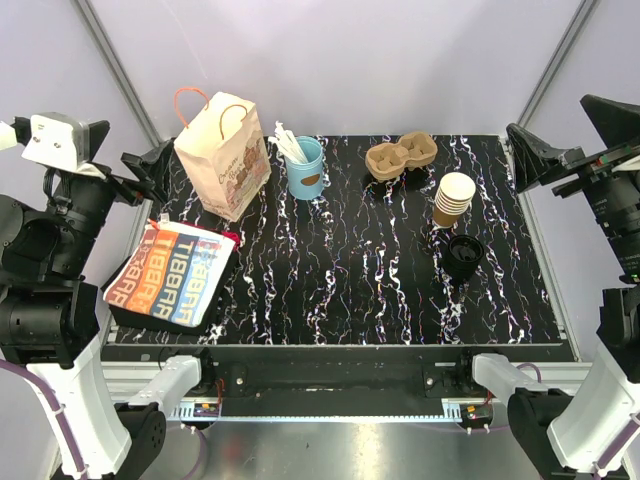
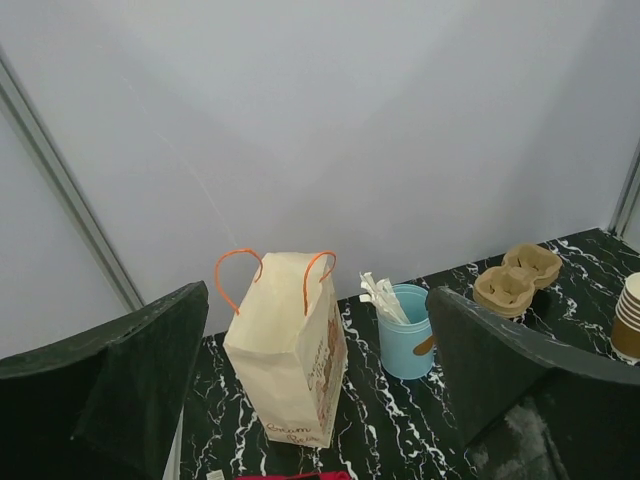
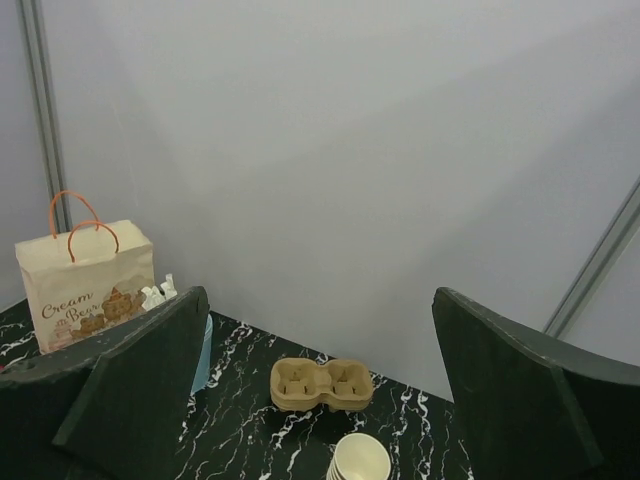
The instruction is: Pack the takeout coffee
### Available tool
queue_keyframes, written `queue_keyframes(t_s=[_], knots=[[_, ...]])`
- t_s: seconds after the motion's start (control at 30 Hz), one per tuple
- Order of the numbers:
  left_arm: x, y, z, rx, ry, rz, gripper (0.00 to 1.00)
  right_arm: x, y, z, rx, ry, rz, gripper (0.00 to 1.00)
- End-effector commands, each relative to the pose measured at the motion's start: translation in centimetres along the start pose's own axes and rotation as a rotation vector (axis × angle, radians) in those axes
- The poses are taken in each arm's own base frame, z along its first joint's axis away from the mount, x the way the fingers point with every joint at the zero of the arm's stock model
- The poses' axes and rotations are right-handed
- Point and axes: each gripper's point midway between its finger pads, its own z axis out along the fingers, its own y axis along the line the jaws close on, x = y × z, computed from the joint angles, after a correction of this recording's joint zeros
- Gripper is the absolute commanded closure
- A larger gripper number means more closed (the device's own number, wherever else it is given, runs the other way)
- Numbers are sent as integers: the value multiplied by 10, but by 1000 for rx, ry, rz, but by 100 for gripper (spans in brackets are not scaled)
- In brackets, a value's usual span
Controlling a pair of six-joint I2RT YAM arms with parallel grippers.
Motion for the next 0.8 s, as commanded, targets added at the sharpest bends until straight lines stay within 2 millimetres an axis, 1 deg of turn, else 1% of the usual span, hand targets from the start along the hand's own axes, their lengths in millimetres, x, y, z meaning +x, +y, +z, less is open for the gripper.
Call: queue_keyframes(t_s=[0.0,0.23,0.3,0.43,0.53,0.63,0.77], knots=[[-19,5,-6,-40,-63,-6,1,-11,0,-2,10,-42,2,0],[-17,-3,-8,2,-64,-5,1,-10,8,-7,-33,-41,-18,0],[-16,-4,-8,9,-61,-2,1,-7,11,-6,-50,-36,-24,0],[-12,-12,-8,58,-56,19,1,0,22,-5,-120,-25,-38,0],[-8,-18,-7,97,-48,33,1,13,30,-1,-184,-1,-55,0],[2,-21,-2,122,-28,36,1,27,25,9,-172,26,-44,0],[19,-22,10,148,4,47,1,64,16,27,-164,90,-37,0]])
